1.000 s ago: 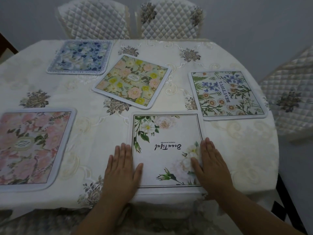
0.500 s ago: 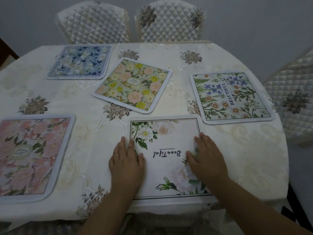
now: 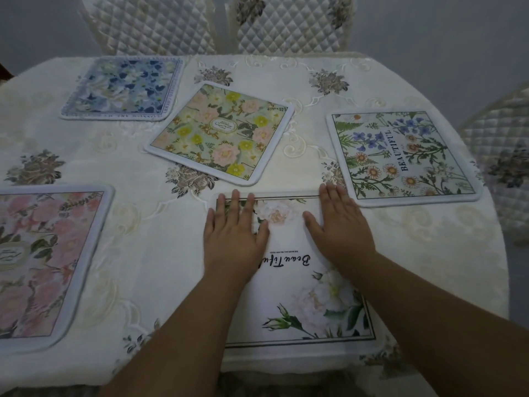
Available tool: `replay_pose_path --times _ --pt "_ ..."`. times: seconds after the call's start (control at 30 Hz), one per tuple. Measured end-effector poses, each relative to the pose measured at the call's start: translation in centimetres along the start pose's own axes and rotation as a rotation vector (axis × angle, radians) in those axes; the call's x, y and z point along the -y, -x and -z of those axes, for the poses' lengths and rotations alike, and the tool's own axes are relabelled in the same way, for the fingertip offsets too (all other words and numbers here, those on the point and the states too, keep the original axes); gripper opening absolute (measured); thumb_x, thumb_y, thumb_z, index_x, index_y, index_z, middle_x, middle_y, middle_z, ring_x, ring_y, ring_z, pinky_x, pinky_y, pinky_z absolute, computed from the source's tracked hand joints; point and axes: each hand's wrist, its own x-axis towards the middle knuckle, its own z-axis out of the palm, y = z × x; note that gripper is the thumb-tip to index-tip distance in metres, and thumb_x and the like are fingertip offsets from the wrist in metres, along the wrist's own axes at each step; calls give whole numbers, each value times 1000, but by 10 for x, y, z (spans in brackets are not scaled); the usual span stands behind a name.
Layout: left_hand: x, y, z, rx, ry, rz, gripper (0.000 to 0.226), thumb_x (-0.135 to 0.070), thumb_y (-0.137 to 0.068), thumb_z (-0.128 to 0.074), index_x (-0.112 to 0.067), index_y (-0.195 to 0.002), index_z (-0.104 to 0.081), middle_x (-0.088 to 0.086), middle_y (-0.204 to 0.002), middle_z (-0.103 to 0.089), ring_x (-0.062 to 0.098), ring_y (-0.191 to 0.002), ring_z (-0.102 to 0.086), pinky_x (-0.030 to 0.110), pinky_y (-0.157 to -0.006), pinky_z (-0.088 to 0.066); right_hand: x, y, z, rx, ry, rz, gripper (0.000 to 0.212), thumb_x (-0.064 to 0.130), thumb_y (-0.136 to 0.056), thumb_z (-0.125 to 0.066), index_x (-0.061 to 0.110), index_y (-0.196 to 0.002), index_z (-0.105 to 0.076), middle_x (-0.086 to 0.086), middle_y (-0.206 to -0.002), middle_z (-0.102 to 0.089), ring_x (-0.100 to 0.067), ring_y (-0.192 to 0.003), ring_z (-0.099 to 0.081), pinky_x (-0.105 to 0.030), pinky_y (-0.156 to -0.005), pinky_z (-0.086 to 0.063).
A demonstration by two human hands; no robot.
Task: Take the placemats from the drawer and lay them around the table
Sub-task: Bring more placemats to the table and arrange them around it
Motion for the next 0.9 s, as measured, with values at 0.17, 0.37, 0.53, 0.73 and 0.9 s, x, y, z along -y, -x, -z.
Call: replay_pose_path --times 0.17,0.37,0.53,0.73,0.9 --pt "1 0 0 6 25 18 71 -64 -100 -12 -33 -162 4 -3 -169 12 16 -154 19 41 -126 8 -3 -1 -5 -54 20 -9 80 64 -99 -17 14 -161 -7 -3 -169 -8 -15 -155 -1 -39 -126 -11" --pt "12 -19 8 -31 16 -41 65 -58 -102 -24 -33 -161 -18 -4 -171 2 17 -156 11 42 -126 -3 0 0 -2 -59 24 -23 80 62 -98 -19 14 -161 -7 -3 -169 -7 -15 -155 1 -39 -126 -11" --pt "24 -45 17 9 68 -91 55 -56 -101 -34 -33 -151 -37 -6 -170 -13 14 -156 -3 44 -124 -9 1 2 1 -68 40 -23 79 61 -99 -20 14 -161 -7 -3 -169 -7 -14 -155 1 -38 -126 -11" --pt "27 -46 16 0 -12 -143 64 -59 -102 -23 -30 -158 -29 -9 -169 -14 10 -156 -2 44 -125 -9 2 1 0 -78 38 -29 79 60 -98 -22 15 -161 -9 -2 -169 -7 -13 -155 1 -38 -126 -11" --pt "18 -48 26 -61 -32 -128 66 -59 -102 -23 -23 -155 -39 -12 -167 -20 12 -155 -6 43 -120 -6 1 2 -1 -105 2 -7 77 58 -98 -24 14 -161 -13 -3 -168 -11 -14 -155 -2 -39 -125 -13"
